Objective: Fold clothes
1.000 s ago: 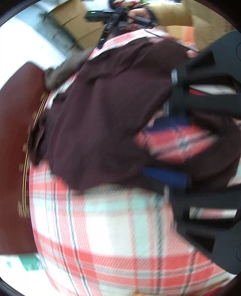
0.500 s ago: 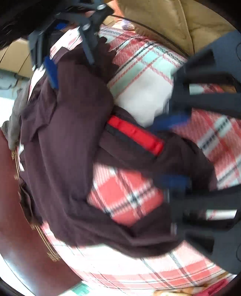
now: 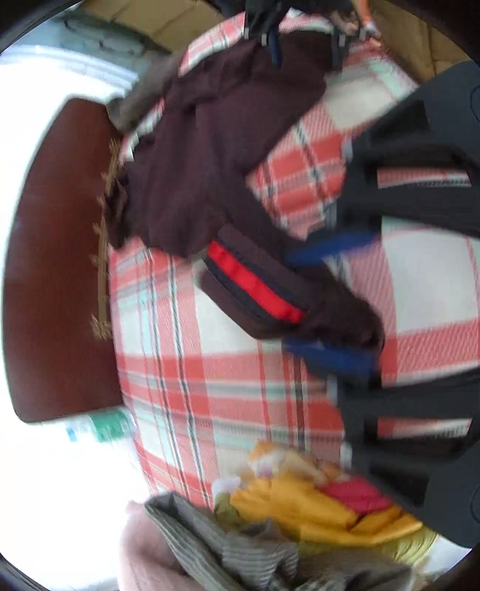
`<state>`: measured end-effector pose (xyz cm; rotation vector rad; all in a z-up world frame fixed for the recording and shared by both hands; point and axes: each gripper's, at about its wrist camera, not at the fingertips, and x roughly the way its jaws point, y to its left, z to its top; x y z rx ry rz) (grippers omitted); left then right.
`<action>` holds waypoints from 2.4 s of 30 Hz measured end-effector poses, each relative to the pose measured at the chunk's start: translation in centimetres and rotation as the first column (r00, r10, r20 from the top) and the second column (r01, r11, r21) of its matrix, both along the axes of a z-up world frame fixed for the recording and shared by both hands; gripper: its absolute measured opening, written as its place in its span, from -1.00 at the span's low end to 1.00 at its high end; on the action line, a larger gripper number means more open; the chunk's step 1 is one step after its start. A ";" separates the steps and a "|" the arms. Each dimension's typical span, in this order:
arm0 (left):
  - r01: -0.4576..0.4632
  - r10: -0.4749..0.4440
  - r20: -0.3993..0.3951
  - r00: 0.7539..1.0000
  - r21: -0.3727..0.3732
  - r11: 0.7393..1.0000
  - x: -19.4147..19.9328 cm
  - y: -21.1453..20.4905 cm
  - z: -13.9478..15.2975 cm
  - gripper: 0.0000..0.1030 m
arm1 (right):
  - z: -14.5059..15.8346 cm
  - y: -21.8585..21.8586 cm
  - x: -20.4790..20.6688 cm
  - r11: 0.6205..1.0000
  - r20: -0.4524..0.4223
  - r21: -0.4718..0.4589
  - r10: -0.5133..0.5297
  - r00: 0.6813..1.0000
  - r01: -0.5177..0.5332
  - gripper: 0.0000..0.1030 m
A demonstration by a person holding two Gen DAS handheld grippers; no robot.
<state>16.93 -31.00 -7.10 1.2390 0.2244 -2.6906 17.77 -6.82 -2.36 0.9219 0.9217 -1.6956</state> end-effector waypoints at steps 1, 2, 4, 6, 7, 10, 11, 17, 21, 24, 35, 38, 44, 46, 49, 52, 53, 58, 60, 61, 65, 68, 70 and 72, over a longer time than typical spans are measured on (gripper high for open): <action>0.034 -0.033 -0.032 0.999 0.032 0.999 0.4 0.6 0.1 0.60 | -0.6 -0.2 -0.2 0.999 -0.008 0.031 -0.008 1.000 0.008 0.09; 0.075 -0.071 -0.059 0.996 0.069 0.995 0.9 1.1 0.2 0.60 | -1.2 -0.4 -0.5 0.998 -0.008 0.058 -0.022 1.000 0.023 -0.31; 0.157 -0.142 -0.112 0.984 0.136 0.978 1.7 2.2 0.3 0.60 | -1.0 -0.3 -1.9 0.996 0.058 0.029 -0.082 0.995 0.080 -0.59; 0.220 -0.196 -0.138 0.971 0.189 0.957 1.6 3.1 0.4 0.60 | 0.7 0.2 -3.6 0.987 0.188 -0.064 -0.134 0.973 0.148 -0.75; 0.245 -0.216 -0.149 0.965 0.219 0.945 1.6 3.6 0.3 0.60 | 1.9 0.5 -4.4 0.976 0.258 -0.128 -0.138 0.956 0.176 -0.75; 0.298 -0.249 -0.183 0.951 0.325 0.898 1.6 4.2 0.2 0.60 | 5.3 0.9 -5.8 0.923 0.429 -0.303 -0.091 0.899 0.238 -0.78; 0.312 -0.255 -0.199 0.946 0.359 0.879 1.6 4.1 0.2 0.60 | 6.4 0.8 -5.8 0.900 0.472 -0.362 -0.048 0.880 0.243 -0.77; 0.322 -0.223 -0.255 0.941 0.470 0.822 2.7 2.5 -0.6 0.62 | 5.1 -3.9 -4.1 0.890 0.548 -0.407 0.060 0.835 0.203 -0.64; 0.270 -0.212 -0.175 0.962 0.461 0.845 3.0 2.8 -2.2 0.62 | 1.1 -5.2 -2.9 0.947 0.523 -0.273 -0.002 0.852 0.169 -0.26; 0.284 -0.252 -0.131 0.959 0.461 0.841 2.7 4.3 -3.3 0.62 | 2.2 -1.9 -3.5 0.914 0.510 -0.336 -0.025 0.860 0.226 -0.12; 0.366 -0.379 -0.093 0.921 0.547 0.753 -1.0 9.1 -5.7 0.66 | -0.1 6.3 -4.6 0.846 0.593 -0.303 -0.192 0.782 0.438 0.45; 0.333 -0.345 -0.092 0.934 0.576 0.747 -1.5 8.8 -5.9 0.63 | -1.4 4.3 -4.6 0.864 0.584 -0.287 -0.186 0.790 0.415 0.44; 0.293 -0.307 -0.075 0.949 0.575 0.764 -1.7 8.3 -6.0 0.46 | -2.6 2.0 -4.3 0.888 0.463 -0.257 -0.234 0.855 0.382 -0.93; 0.293 -0.304 -0.074 0.950 0.558 0.777 -1.6 8.3 -5.7 0.46 | -1.8 3.4 -5.1 0.860 0.476 -0.293 -0.248 0.844 0.418 -0.95; 0.301 -0.307 -0.081 0.948 0.544 0.784 -1.5 8.4 -5.3 0.53 | 0.6 7.3 -6.4 0.792 0.486 -0.371 -0.278 0.829 0.484 -0.96; 0.301 -0.311 -0.076 0.947 0.543 0.784 -1.6 8.5 -5.3 0.53 | 3.2 11.3 -8.1 0.720 0.482 -0.434 -0.323 0.815 0.542 -0.96; 0.297 -0.308 -0.074 0.948 0.545 0.784 -1.6 8.5 -5.3 0.53 | 3.9 12.4 -8.6 0.699 0.479 -0.450 -0.337 0.811 0.556 -0.94; 0.280 -0.296 -0.063 0.953 0.553 0.785 -1.8 8.5 -5.4 0.53 | 4.6 11.8 -7.5 0.760 0.467 -0.431 -0.274 0.841 0.486 -0.09; 0.273 -0.291 -0.059 0.955 0.557 0.785 -1.9 8.4 -5.5 0.53 | 3.4 8.8 -5.4 0.829 0.439 -0.397 -0.205 0.875 0.394 0.23; 0.270 -0.288 -0.057 0.956 0.558 0.785 -1.9 8.4 -5.5 0.53 | 2.6 7.2 -4.5 0.856 0.424 -0.379 -0.178 0.888 0.352 0.39; 0.256 -0.278 -0.048 0.959 0.564 0.785 -2.0 8.4 -5.7 0.53 | -1.1 2.2 -1.4 0.943 0.326 -0.269 -0.102 0.940 0.196 0.48; 0.246 -0.271 -0.042 0.962 0.567 0.786 -2.0 8.4 -5.7 0.53 | -2.8 1.0 -0.1 0.969 0.215 -0.213 -0.078 0.974 0.124 0.24; 0.242 -0.266 -0.042 0.963 0.570 0.785 -1.9 8.3 -5.8 0.53 | -2.3 1.8 -0.7 0.961 0.246 -0.234 -0.086 0.965 0.145 -0.84; 0.237 -0.262 -0.042 0.964 0.574 0.784 -1.8 8.2 -5.8 0.53 | -1.3 3.2 -2.1 0.939 0.303 -0.272 -0.122 0.945 0.209 -0.88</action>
